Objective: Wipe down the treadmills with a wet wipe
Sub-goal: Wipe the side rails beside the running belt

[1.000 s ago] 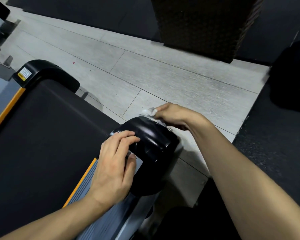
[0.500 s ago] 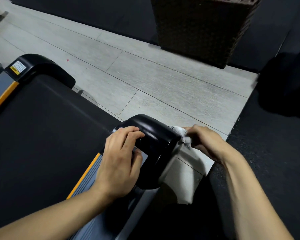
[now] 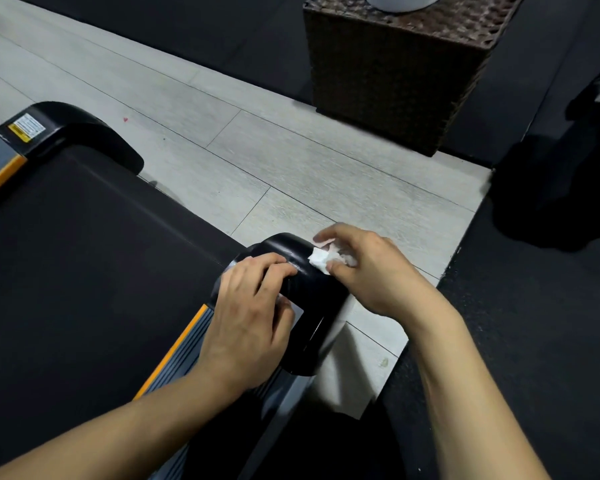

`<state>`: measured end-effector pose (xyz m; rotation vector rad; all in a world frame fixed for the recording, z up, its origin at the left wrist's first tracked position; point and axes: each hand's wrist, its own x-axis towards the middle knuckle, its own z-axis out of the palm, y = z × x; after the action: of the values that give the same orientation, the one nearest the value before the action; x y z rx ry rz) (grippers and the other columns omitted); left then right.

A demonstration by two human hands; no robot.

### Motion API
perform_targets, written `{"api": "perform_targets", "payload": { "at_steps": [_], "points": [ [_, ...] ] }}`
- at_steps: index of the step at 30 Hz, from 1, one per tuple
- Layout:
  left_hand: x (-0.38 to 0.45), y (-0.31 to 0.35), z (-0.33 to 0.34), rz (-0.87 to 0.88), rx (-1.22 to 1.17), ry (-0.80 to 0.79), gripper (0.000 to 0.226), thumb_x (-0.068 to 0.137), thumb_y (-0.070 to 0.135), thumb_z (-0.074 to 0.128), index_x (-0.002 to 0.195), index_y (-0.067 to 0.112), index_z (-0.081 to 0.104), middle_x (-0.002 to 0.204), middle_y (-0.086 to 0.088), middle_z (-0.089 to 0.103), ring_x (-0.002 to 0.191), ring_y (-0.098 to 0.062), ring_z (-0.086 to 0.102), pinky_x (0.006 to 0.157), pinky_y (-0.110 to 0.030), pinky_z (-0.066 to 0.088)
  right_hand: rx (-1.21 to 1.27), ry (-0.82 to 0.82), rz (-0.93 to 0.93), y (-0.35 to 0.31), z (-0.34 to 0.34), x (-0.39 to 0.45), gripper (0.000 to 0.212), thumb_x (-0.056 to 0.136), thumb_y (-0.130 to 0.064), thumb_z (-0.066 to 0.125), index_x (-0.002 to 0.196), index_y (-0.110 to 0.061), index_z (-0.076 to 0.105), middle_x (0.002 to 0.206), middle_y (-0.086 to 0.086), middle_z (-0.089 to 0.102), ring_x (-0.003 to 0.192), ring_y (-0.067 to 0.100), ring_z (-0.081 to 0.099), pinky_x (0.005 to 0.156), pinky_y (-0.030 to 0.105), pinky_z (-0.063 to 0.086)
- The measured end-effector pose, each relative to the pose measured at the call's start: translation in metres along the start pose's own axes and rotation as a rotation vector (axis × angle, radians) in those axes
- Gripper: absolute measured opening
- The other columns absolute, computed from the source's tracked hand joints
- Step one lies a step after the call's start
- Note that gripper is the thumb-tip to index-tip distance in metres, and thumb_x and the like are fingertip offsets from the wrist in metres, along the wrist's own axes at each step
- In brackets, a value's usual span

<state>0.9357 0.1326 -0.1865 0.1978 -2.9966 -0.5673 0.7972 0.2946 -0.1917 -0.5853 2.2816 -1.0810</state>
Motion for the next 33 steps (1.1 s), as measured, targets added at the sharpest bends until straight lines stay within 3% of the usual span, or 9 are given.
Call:
{"api": "perform_targets", "payload": {
  "at_steps": [4, 8, 11, 13, 15, 19, 26, 29, 33],
  "points": [
    [0.002, 0.001, -0.002, 0.018, 0.032, -0.003, 0.042, 0.088, 0.022, 0.045, 0.127, 0.017, 0.059, 0.134, -0.001, 0.053, 0.125, -0.025, 0.051, 0.118, -0.046, 0.028, -0.120, 0.014, 0.105, -0.012, 0.000, 0.004, 0.022, 0.092, -0.021, 0.062, 0.113, -0.024, 0.069, 0.111, -0.001, 0.061, 0.107, 0.021, 0.058, 0.080, 0.025, 0.040],
    [0.001, 0.002, -0.003, 0.037, 0.150, -0.064, 0.044, 0.086, 0.021, 0.053, 0.128, 0.012, 0.058, 0.135, -0.010, 0.054, 0.126, -0.033, 0.051, 0.116, -0.050, 0.032, -0.097, 0.039, 0.213, -0.029, 0.000, -0.015, 0.022, 0.092, -0.018, 0.062, 0.110, -0.023, 0.073, 0.107, 0.007, 0.069, 0.103, 0.027, 0.062, 0.077, 0.027, 0.043],
    [0.006, 0.012, -0.015, 0.023, 0.248, -0.197, 0.042, 0.088, 0.019, 0.055, 0.129, 0.012, 0.053, 0.133, -0.012, 0.056, 0.126, -0.036, 0.051, 0.111, -0.049, 0.036, -0.134, 0.005, 0.226, -0.049, -0.012, -0.029, 0.027, 0.090, -0.013, 0.060, 0.108, -0.026, 0.074, 0.104, 0.008, 0.072, 0.100, 0.029, 0.065, 0.076, 0.029, 0.047],
    [0.011, 0.029, -0.037, -0.045, 0.287, -0.301, 0.040, 0.090, 0.029, 0.046, 0.126, 0.016, 0.056, 0.130, -0.006, 0.058, 0.124, -0.031, 0.053, 0.108, -0.045, 0.041, -0.170, -0.003, 0.223, -0.062, -0.027, -0.040, 0.028, 0.090, -0.012, 0.059, 0.110, -0.026, 0.073, 0.106, 0.007, 0.071, 0.101, 0.029, 0.064, 0.076, 0.030, 0.047],
    [0.013, 0.049, -0.069, -0.110, 0.261, -0.338, 0.044, 0.090, 0.035, 0.033, 0.123, 0.019, 0.058, 0.125, -0.001, 0.061, 0.123, -0.027, 0.055, 0.105, -0.043, 0.043, -0.198, 0.012, 0.202, -0.076, -0.048, -0.054, 0.029, 0.091, -0.014, 0.058, 0.115, -0.027, 0.069, 0.109, 0.006, 0.066, 0.102, 0.028, 0.062, 0.084, 0.035, 0.049],
    [0.015, 0.096, -0.144, -0.183, 0.199, -0.332, 0.049, 0.092, 0.037, 0.029, 0.127, 0.022, 0.059, 0.126, 0.002, 0.062, 0.124, -0.024, 0.055, 0.105, -0.043, 0.043, -0.240, 0.068, 0.143, -0.113, -0.103, -0.082, 0.031, 0.091, -0.016, 0.059, 0.119, -0.028, 0.065, 0.106, 0.002, 0.064, 0.099, 0.025, 0.061, 0.092, 0.040, 0.046],
    [0.043, 0.203, -0.309, -0.178, 0.165, -0.267, 0.047, 0.091, 0.038, 0.038, 0.130, 0.022, 0.060, 0.132, 0.004, 0.059, 0.122, -0.021, 0.055, 0.106, -0.039, 0.040, -0.193, 0.139, 0.052, -0.216, -0.237, -0.144, 0.037, 0.087, -0.017, 0.063, 0.120, -0.034, 0.065, 0.106, -0.014, 0.066, 0.101, 0.012, 0.051, 0.091, 0.023, 0.030],
    [0.052, 0.246, -0.376, -0.109, 0.207, -0.250, 0.043, 0.091, 0.036, 0.043, 0.128, 0.022, 0.061, 0.128, 0.004, 0.061, 0.118, -0.020, 0.058, 0.105, -0.038, 0.041, -0.163, 0.170, 0.032, -0.262, -0.296, -0.172, 0.038, 0.088, -0.018, 0.064, 0.121, -0.036, 0.065, 0.112, -0.019, 0.065, 0.103, 0.008, 0.051, 0.096, 0.024, 0.032],
    [0.069, 0.297, -0.450, -0.145, 0.202, -0.197, 0.043, 0.090, 0.036, 0.043, 0.125, 0.022, 0.063, 0.127, 0.004, 0.062, 0.118, -0.020, 0.058, 0.103, -0.037, 0.043, -0.181, 0.199, -0.036, -0.319, -0.365, -0.191, 0.037, 0.089, -0.020, 0.065, 0.123, -0.035, 0.064, 0.115, -0.017, 0.063, 0.104, 0.010, 0.054, 0.096, 0.026, 0.034]
  ]
}}
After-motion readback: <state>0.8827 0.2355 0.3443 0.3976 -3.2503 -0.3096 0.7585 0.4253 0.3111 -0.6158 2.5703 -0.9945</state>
